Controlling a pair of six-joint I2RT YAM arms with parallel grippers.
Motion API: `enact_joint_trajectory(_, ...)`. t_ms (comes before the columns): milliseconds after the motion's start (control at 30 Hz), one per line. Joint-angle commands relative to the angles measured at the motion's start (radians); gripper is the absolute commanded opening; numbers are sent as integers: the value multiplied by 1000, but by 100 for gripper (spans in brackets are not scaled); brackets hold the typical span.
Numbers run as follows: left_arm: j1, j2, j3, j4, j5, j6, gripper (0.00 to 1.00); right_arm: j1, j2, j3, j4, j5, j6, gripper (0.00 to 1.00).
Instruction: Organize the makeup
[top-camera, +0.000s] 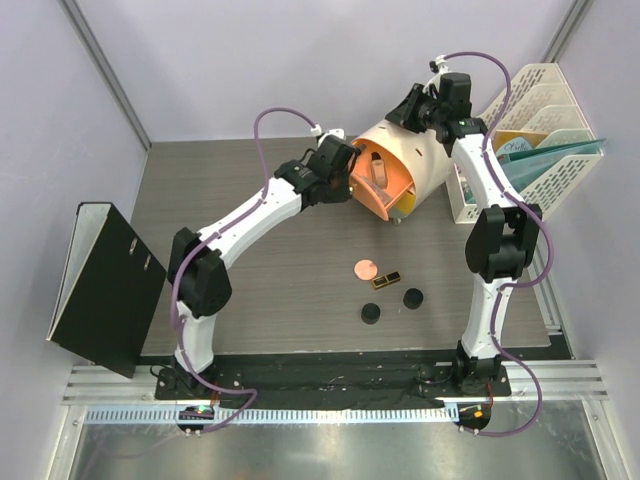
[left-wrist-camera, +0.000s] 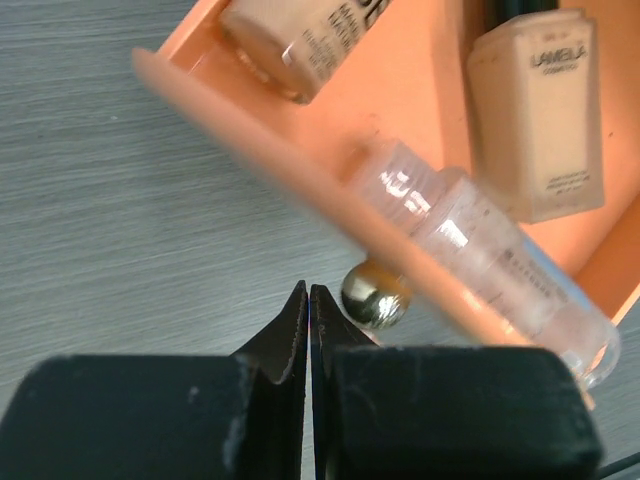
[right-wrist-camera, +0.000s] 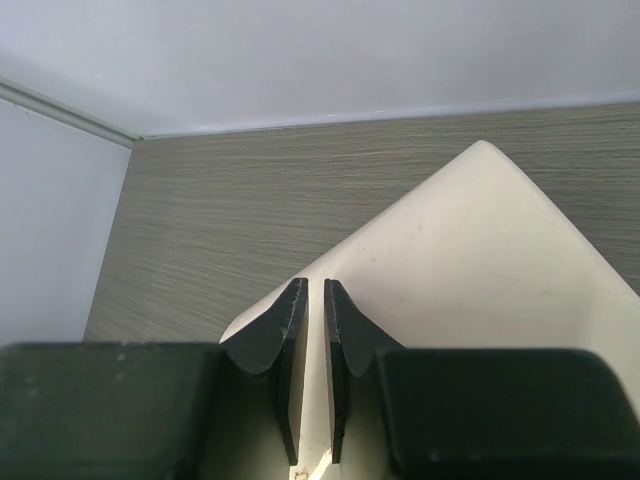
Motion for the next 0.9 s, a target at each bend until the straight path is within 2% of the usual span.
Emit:
enact_joint_trajectory(0, -3, 42, 93, 59, 50, -32, 0, -7, 35, -53, -212, 32, -32, 19)
enact_joint_trajectory(600, -16, 80, 142, 341, 49, -118, 0, -7, 35, -59, -215, 29, -35, 19)
enact_joint_trajectory(867, -16, 221, 281, 349, 87, -161, 0, -7, 36, -60, -215, 29, -34, 19)
